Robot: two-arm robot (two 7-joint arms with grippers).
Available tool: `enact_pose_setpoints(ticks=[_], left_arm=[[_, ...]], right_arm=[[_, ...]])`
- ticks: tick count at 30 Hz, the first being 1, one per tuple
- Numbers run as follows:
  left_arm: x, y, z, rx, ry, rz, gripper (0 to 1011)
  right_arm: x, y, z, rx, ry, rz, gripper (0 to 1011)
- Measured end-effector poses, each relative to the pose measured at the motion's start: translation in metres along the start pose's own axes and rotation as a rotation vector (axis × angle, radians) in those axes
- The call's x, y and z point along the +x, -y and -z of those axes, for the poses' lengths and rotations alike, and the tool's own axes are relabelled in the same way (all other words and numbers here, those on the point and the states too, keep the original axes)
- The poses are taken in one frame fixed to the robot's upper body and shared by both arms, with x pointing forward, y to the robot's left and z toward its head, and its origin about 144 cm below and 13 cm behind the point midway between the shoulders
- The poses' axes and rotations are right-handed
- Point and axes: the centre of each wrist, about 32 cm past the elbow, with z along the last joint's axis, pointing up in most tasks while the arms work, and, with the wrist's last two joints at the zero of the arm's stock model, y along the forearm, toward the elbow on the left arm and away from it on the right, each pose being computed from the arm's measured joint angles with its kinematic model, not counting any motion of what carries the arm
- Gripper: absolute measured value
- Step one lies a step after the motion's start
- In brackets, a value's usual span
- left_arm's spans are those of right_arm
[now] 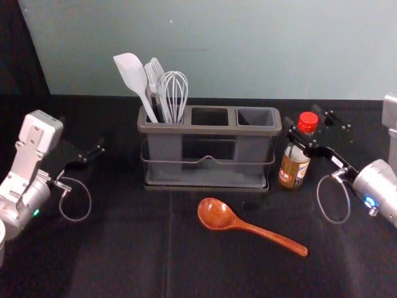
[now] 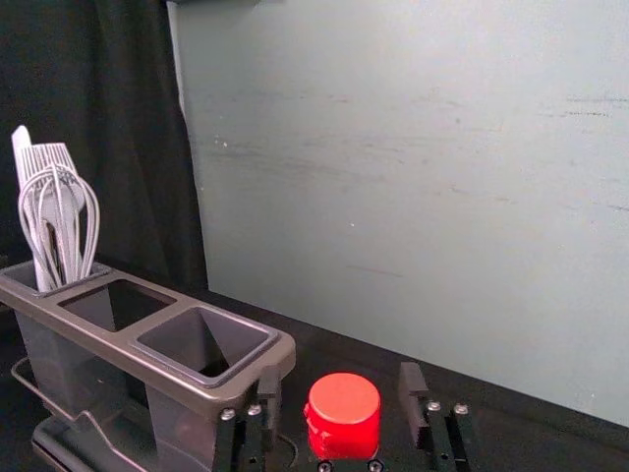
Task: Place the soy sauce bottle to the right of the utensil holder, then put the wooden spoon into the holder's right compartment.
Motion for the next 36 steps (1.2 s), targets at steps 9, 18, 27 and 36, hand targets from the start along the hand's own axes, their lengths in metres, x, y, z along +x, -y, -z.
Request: enact_pose_setpoints(ticks=[9,18,27,36], left_arm=[[0.000,0.000,0.000,0.000,0.000,0.000,1005],[0.000,0.000,0.000,0.000,0.000,0.000,1005],[0.000,0.000,0.000,0.000,0.000,0.000,1005],[0.000,0.000,0.000,0.000,0.000,0.000,1005]], right_arm=[[-0.001,0.011,-0.006,0.015,0.011,0.021,976],[-0.007,0.035,-0.005,0.018,0.018,0.033,1002],[-0.012,0.060,-0.004,0.030,0.001,0.046,1003],[-0.015,0.081,-0.006,0.025,0.003,0.041,1003]])
